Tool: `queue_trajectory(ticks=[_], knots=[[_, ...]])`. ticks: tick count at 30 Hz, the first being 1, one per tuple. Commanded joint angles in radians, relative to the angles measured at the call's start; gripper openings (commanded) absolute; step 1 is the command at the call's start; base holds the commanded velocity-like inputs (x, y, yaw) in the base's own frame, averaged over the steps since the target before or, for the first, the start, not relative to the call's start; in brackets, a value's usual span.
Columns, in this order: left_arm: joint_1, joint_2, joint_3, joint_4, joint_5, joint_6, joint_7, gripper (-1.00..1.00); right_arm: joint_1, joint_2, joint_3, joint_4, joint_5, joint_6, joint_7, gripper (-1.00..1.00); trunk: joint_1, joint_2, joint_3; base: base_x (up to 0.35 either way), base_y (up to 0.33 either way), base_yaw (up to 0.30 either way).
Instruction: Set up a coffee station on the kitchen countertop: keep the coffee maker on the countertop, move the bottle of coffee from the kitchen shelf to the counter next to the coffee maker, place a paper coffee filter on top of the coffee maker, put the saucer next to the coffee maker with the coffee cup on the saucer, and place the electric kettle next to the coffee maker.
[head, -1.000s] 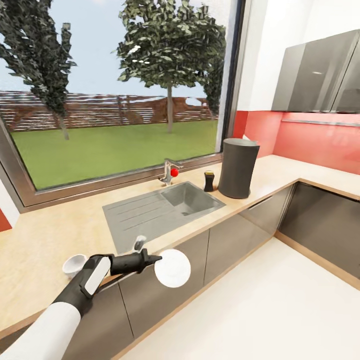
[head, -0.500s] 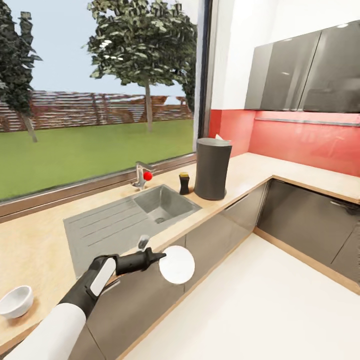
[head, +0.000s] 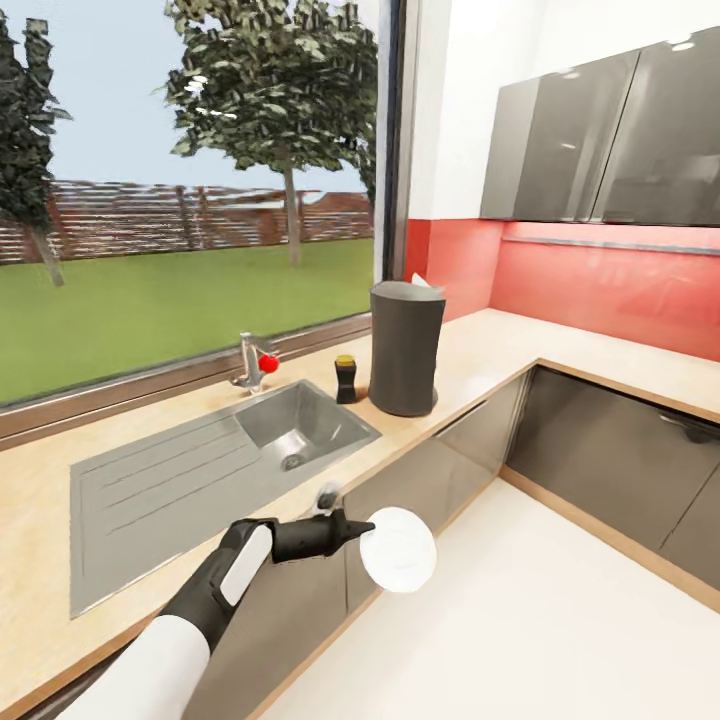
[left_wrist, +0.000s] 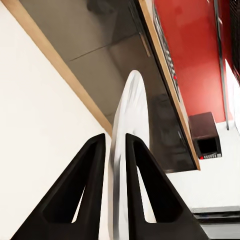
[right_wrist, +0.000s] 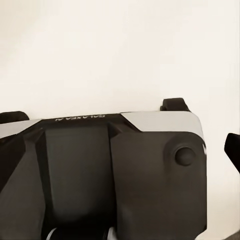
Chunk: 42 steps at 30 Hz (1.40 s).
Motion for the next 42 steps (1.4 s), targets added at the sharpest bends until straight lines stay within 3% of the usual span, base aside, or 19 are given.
queue_trajectory(ticks=[1,11,42], knots=[[0.000,0.003,-0.001,0.001,0.003,0.005,0.000,-1.00,0.001,0.000,0.009,-0.002,-0.006,0.006,-0.004,1.00,0.001,-0.001,-0.002,0.260,-0.233,0.000],[0.000,0.004,-0.001,0.010,0.006,0.006,0.000,-1.00,0.012,0.000,0.010,-0.002,-0.004,-0.067,-0.003,1.00,0.001,-0.001,-0.002,0.204,-0.269,0.000],[0.000,0.005,-0.001,0.015,0.000,0.006,0.000,-1.00,0.014,0.000,0.010,-0.002,-0.008,-0.070,-0.006,1.00,0.001,-0.001,-0.002,0.213,-0.276,0.000]])
